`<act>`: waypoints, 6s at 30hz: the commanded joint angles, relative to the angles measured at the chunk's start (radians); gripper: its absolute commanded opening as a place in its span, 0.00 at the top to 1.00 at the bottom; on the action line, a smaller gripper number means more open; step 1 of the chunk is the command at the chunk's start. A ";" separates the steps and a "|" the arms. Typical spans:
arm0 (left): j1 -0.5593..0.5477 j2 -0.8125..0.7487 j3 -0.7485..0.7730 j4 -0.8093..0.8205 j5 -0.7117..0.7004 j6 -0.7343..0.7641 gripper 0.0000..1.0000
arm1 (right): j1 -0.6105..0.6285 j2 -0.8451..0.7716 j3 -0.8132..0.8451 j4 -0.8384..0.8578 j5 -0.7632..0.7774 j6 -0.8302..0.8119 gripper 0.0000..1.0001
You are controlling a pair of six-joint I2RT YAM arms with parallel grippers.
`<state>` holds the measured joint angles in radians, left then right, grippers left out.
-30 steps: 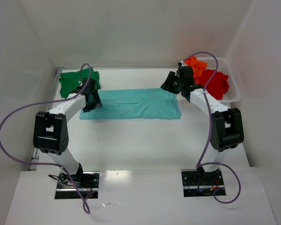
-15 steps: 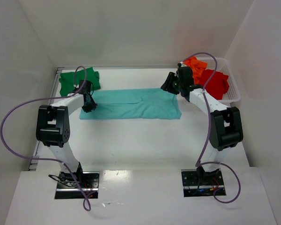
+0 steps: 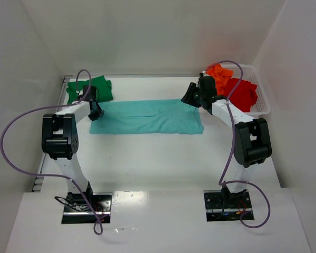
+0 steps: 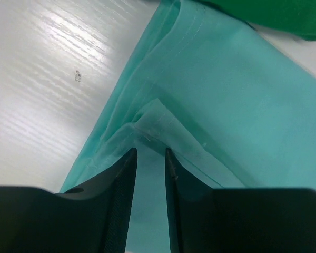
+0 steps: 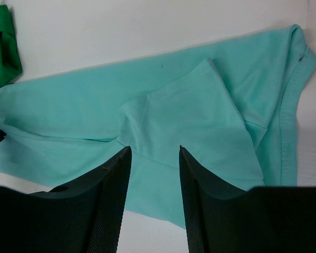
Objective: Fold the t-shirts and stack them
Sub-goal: Fold the other side of the tshirt into a rectangle, then rotate the tshirt 90 degrees
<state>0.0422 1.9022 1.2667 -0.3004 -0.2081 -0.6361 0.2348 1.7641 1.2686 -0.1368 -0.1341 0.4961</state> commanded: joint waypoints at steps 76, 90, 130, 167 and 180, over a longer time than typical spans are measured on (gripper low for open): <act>-0.097 0.083 0.123 -0.127 0.204 1.333 0.01 | -0.045 -0.270 -0.087 -0.103 0.047 0.042 0.00; -0.369 0.060 0.091 -0.427 0.125 1.066 0.01 | -0.063 -0.331 -0.141 -0.084 0.008 0.021 0.00; -0.769 -0.153 -0.222 -0.398 0.615 0.293 0.01 | 0.028 0.193 0.090 -0.225 0.125 0.010 0.00; -0.769 -0.017 -0.053 -0.305 0.582 0.267 0.01 | 0.187 0.802 1.003 -0.395 0.056 -0.024 0.00; -0.769 -0.152 -0.047 -0.358 0.541 0.197 0.01 | 0.175 0.740 1.086 -0.405 0.065 -0.033 0.00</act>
<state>-0.7235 1.8194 1.1744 -0.6117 0.3714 -0.4236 0.4210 2.5904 2.3245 -0.5175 -0.0811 0.4774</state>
